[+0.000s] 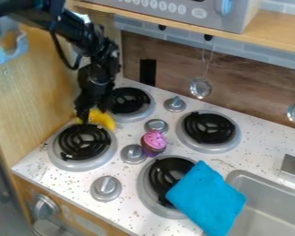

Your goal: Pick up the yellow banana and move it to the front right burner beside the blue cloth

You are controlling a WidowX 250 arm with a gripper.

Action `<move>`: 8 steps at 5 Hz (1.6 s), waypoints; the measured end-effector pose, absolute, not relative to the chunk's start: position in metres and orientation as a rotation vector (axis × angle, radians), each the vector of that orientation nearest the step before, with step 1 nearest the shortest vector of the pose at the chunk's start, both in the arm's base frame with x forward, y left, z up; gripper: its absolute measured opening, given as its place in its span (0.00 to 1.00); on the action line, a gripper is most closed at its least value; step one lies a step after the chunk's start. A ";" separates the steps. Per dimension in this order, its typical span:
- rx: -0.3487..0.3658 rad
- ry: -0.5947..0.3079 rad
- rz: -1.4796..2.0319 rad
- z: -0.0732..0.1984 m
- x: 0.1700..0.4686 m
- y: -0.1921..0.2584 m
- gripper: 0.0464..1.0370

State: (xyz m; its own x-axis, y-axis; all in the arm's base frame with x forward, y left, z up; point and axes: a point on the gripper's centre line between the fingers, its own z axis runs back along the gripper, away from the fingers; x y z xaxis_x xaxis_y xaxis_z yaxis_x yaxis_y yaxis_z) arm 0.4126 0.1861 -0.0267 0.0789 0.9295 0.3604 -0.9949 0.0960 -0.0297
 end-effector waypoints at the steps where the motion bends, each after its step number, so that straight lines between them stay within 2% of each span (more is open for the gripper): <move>1: 0.248 -0.315 1.495 -0.030 0.416 0.193 0.97; 4: 0.186 -0.293 1.468 -0.047 0.442 0.195 0.97; 5: 0.192 -0.295 1.464 -0.045 0.450 0.197 0.89; 6: 0.195 -0.281 1.457 -0.046 0.450 0.197 0.60; 7: 0.208 -0.263 1.421 -0.045 0.449 0.194 0.44; 8: 0.205 -0.256 1.367 -0.049 0.446 0.185 0.44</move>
